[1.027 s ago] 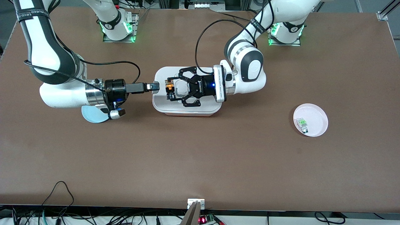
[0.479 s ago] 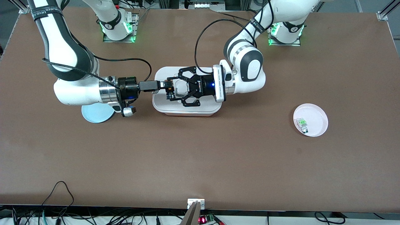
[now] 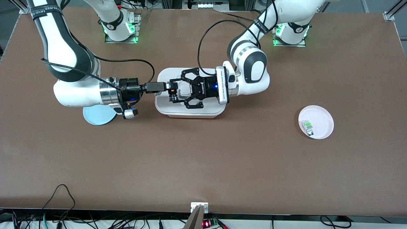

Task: Transfer orange switch to right arm and place
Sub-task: 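Grasp the orange switch with the right gripper from the left gripper, then move the switch over the blue plate while the left gripper withdraws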

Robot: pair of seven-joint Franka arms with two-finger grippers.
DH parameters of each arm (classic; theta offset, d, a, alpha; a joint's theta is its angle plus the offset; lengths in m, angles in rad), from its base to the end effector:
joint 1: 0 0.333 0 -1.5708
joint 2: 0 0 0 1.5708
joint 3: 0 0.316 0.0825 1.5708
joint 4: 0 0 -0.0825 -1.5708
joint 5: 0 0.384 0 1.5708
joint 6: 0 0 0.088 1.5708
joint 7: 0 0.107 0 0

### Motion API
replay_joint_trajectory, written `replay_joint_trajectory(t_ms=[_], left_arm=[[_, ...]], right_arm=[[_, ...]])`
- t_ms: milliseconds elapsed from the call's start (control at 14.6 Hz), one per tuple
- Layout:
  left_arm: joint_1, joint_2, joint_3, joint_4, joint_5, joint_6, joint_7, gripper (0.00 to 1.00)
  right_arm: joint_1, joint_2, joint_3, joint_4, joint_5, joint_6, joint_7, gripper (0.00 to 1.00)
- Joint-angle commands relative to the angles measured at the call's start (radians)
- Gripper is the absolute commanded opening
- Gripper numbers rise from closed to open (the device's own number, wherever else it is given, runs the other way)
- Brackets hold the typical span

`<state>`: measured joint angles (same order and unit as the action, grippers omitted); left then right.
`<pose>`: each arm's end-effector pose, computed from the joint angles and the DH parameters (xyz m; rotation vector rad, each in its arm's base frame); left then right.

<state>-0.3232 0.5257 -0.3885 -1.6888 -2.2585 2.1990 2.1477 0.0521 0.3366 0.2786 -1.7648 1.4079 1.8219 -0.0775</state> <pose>0.5437 -0.4518 0.3656 1.3302 -0.6122 1.1320 0.5896 0.2688 0.4276 -1.7504 0.2105 0.4309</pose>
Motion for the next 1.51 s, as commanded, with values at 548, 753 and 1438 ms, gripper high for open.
replay_joint_trajectory(t_ms=[548,753,1438], left_arm=[[-0.005,0.008,0.005,0.032,-0.021,0.007,0.020,1.00],[0.001,0.005,0.003,0.031,-0.021,0.007,0.003,1.00],[0.156,-0.013,0.005,0.026,0.304,-0.096,-0.210,1.00]], right_arm=[[0.005,-0.008,-0.001,0.008,0.000,0.010,-0.001,0.25],[0.000,-0.018,-0.007,0.014,-0.044,0.010,-0.002,0.25],[-0.081,-0.037,-0.012,0.067,-0.669,0.000,0.038,0.25]])
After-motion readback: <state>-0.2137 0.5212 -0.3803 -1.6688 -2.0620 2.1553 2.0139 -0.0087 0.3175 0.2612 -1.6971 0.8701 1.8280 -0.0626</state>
